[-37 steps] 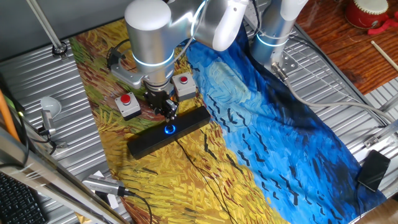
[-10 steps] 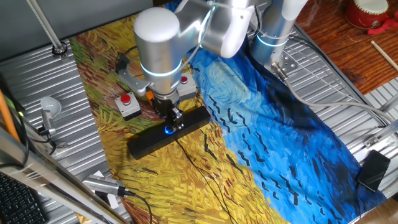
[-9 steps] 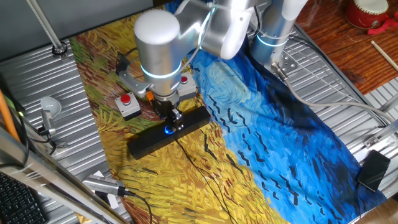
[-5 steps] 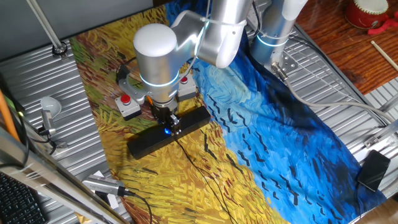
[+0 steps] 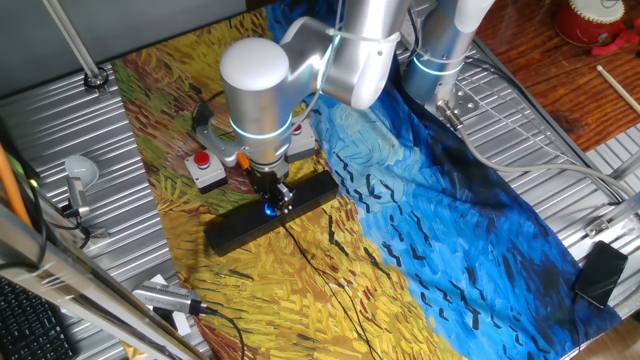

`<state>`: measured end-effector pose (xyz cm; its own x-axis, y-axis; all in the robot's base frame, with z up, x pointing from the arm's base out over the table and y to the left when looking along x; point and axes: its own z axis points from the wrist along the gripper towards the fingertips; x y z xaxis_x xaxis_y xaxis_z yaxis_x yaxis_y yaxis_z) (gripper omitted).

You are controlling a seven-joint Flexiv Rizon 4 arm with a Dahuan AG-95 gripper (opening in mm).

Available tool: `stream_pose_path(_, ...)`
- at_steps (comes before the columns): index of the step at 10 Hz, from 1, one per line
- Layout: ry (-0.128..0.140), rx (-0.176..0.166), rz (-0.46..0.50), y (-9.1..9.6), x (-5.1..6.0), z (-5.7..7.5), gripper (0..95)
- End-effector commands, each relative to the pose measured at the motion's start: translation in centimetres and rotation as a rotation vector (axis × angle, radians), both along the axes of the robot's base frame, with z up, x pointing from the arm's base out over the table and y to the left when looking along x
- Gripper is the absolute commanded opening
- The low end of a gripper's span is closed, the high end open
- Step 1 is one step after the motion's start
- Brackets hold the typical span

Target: Turn the knob to decrease the volume of the speaker

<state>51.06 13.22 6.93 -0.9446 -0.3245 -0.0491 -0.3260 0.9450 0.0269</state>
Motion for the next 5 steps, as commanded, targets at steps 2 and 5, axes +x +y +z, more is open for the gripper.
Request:
stream_pose_path(2, -0.001, 0.003, -0.002, 0.02, -0.1, -0.2, 38.0)
stream_pose_path(5, -0.001, 0.003, -0.004, 0.02, -0.15, -0.4, 38.0)
